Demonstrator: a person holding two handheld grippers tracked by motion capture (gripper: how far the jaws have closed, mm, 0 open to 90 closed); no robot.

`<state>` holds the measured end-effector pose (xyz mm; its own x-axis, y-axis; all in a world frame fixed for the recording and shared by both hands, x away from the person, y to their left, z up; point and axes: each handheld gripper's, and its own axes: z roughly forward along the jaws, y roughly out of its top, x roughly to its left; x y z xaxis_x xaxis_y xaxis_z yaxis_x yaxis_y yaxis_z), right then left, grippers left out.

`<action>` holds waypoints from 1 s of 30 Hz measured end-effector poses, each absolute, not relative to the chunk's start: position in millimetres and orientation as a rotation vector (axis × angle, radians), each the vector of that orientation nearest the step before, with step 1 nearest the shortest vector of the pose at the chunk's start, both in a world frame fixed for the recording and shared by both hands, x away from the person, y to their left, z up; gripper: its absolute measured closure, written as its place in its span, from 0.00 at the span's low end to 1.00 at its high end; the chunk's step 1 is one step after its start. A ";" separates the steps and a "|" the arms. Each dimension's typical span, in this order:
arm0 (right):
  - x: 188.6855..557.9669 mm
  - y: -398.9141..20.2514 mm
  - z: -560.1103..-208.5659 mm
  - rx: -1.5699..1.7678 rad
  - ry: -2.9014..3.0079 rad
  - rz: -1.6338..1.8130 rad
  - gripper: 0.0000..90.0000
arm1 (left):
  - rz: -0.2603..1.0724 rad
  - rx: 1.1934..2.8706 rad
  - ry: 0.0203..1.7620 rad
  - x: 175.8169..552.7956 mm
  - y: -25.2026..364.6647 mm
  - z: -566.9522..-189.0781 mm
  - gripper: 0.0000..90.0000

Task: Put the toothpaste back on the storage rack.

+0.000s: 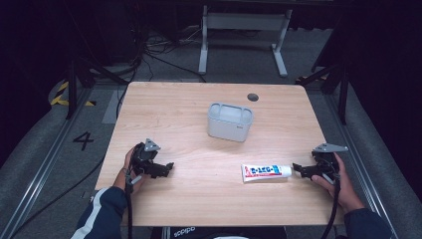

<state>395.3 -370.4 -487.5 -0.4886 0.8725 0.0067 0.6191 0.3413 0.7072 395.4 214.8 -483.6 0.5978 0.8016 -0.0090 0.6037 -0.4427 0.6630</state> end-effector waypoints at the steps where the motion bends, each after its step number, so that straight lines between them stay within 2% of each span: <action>1: 394.9 -371.0 -487.3 1.310 2.246 0.930 0.01 | 0.409 2.215 1.081 395.4 216.9 -483.0 0.00; 13: 389.7 -374.0 -482.8 1.225 2.372 0.906 0.01 | 0.352 2.253 0.968 391.6 228.5 -483.3 0.00; 20: 386.3 -370.1 -480.1 1.179 2.437 0.880 0.01 | 0.349 2.254 0.960 391.9 229.0 -483.4 0.00; 23: 382.8 -369.4 -478.1 1.145 2.465 0.880 0.08 | 0.343 2.255 0.955 392.5 228.9 -483.5 0.00; 25: 377.8 -368.9 -475.1 1.098 2.491 0.902 0.19 | 0.346 2.261 0.949 394.0 228.4 -483.4 0.00; 30: 372.0 -365.9 -472.8 1.051 2.534 0.875 0.18 | 0.343 2.264 0.941 395.2 227.6 -483.3 0.00</action>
